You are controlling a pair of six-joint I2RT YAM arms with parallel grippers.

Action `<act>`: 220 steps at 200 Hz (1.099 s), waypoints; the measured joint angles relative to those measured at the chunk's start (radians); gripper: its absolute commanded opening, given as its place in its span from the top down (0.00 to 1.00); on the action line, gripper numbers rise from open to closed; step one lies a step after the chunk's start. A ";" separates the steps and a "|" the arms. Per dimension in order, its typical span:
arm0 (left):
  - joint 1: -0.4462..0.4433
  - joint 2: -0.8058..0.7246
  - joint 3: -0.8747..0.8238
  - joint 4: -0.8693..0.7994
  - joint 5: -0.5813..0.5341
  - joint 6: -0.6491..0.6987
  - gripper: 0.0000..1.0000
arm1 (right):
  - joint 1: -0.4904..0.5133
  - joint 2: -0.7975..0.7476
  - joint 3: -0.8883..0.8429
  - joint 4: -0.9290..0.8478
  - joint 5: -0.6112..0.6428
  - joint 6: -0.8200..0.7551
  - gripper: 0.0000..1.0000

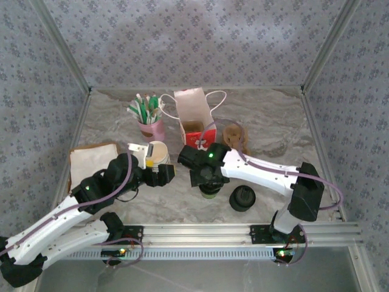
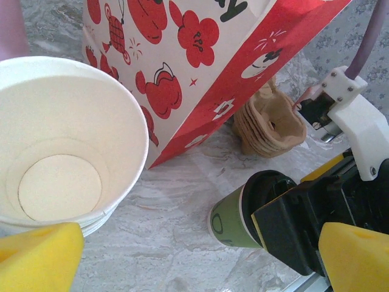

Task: Pack the takeout coffee

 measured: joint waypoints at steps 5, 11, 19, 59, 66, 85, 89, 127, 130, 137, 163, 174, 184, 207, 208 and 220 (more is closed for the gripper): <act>0.002 -0.001 0.000 0.000 0.000 0.000 0.00 | 0.000 0.003 0.002 0.000 -0.003 0.001 0.16; 0.004 -0.002 0.000 0.000 0.000 0.000 0.01 | 0.000 0.007 0.005 0.000 -0.007 0.002 0.16; 0.005 -0.004 0.000 0.000 0.000 0.000 0.01 | 0.000 0.010 0.008 -0.003 -0.007 0.003 0.16; 0.006 -0.009 0.000 0.000 0.000 0.000 0.01 | -0.002 0.014 0.010 -0.022 -0.010 0.004 0.16; 0.006 -0.008 0.000 0.000 0.000 0.000 0.01 | -0.002 0.014 0.010 -0.025 -0.010 0.004 0.16; 0.008 -0.009 0.000 0.000 0.000 0.000 0.01 | -0.002 0.015 0.010 -0.034 -0.010 0.011 0.16; 0.010 -0.009 0.000 0.000 0.000 0.000 0.01 | -0.002 0.015 0.010 -0.036 -0.010 0.013 0.15; 0.010 -0.009 0.000 0.000 0.000 0.000 0.00 | -0.002 0.026 0.010 -0.043 -0.011 0.032 0.11; 0.010 -0.008 0.000 0.000 0.000 0.000 0.01 | -0.002 0.026 0.010 -0.043 -0.011 0.033 0.11; 0.010 -0.009 0.000 0.000 0.000 0.000 0.00 | -0.002 0.027 0.010 -0.044 -0.011 0.034 0.11; 0.010 -0.009 0.000 0.000 0.000 0.000 0.01 | -0.002 0.027 0.014 -0.047 -0.010 0.036 0.13; 0.010 -0.009 0.000 0.000 0.000 0.000 0.01 | -0.002 0.027 0.015 -0.048 -0.010 0.040 0.15; 0.010 -0.009 0.000 0.000 0.000 0.000 0.01 | -0.002 0.027 0.015 -0.049 -0.010 0.046 0.16; 0.010 -0.009 0.000 0.000 0.000 0.000 0.00 | -0.002 0.027 0.015 -0.050 -0.009 0.059 0.16; 0.010 -0.009 0.000 0.000 0.000 0.000 0.00 | -0.002 0.027 0.015 -0.050 -0.009 0.060 0.16; 0.010 -0.009 0.000 0.000 0.000 0.000 0.01 | -0.002 0.027 0.015 -0.049 -0.009 0.066 0.15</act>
